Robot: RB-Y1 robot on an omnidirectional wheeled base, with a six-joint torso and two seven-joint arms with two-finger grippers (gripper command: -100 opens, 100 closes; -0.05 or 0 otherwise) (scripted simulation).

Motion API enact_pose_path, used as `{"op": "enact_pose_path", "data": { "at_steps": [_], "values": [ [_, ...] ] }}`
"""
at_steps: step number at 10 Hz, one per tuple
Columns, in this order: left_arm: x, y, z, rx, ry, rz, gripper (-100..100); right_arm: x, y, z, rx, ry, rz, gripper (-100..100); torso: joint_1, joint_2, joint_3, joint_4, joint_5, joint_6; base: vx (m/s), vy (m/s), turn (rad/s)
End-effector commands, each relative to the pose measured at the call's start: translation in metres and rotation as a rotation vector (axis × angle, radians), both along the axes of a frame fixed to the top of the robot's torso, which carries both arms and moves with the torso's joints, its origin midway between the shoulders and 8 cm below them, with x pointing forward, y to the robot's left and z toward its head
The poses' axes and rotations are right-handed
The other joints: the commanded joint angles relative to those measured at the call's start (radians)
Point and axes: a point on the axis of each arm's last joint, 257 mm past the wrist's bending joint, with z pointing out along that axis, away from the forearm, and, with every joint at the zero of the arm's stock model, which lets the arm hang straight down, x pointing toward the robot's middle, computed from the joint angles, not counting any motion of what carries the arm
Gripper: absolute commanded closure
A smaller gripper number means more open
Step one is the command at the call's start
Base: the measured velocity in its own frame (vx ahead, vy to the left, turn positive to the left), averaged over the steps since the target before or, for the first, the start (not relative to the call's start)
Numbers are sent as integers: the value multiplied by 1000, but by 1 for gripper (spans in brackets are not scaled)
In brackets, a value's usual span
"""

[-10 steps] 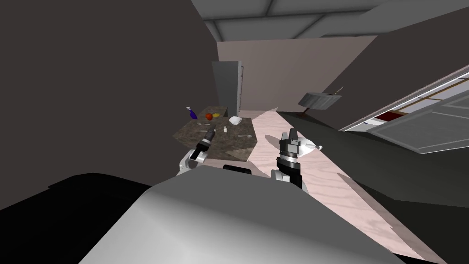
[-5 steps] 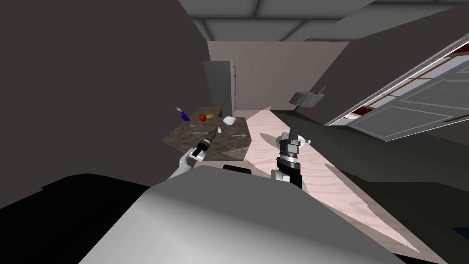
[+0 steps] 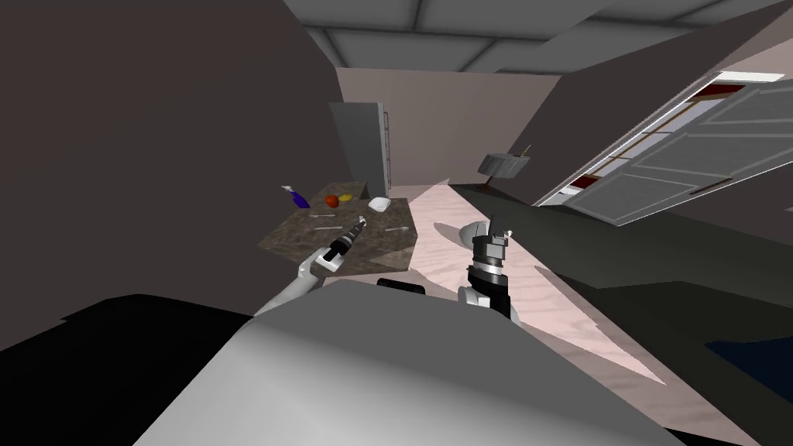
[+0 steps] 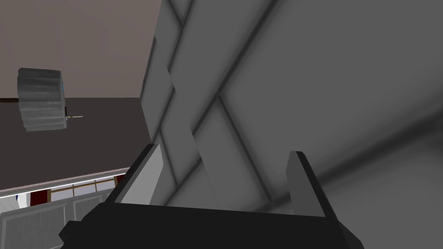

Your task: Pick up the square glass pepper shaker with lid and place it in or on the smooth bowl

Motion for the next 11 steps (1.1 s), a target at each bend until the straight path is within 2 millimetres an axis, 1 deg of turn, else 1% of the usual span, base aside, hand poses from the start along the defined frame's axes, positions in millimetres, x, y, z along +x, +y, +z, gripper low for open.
{"op": "enact_pose_path", "data": {
  "at_steps": [1, 2, 4, 5, 8, 11],
  "values": [
    [2, 24, -18, 65, 64, 26, -100, 0, 0, 0, 0, 0, 0, 0, 0, 0, 0, 0, 0, 0, 12, -64, -160],
    [2, 38, -27, 104, 99, 41, -100, 0, 0, 0, 0, 0, 0, 0, 0, 0, 0, 0, 0, 0, 26, -65, -183],
    [1, 74, -42, 194, 168, 78, -100, 0, 0, 0, 0, 0, 0, 0, -1, -1, 0, 0, 0, 0, 27, -72, -170],
    [1, 75, -41, 199, 168, 78, -100, 0, 0, 0, 0, 0, 0, 0, -1, 0, 0, 0, 0, 0, 11, -38, -26],
    [-3, 128, -53, 320, 253, 138, -100, 0, 0, 0, 0, 0, 0, 0, 1, 1, 0, 0, 0, 0, 15, -40, -144],
    [-8, 176, -55, 422, 317, 198, -100, 0, 0, 0, 0, 0, 0, 0, 0, 0, 0, 0, 0, 0, 20, -53, -120]
  ]
}}
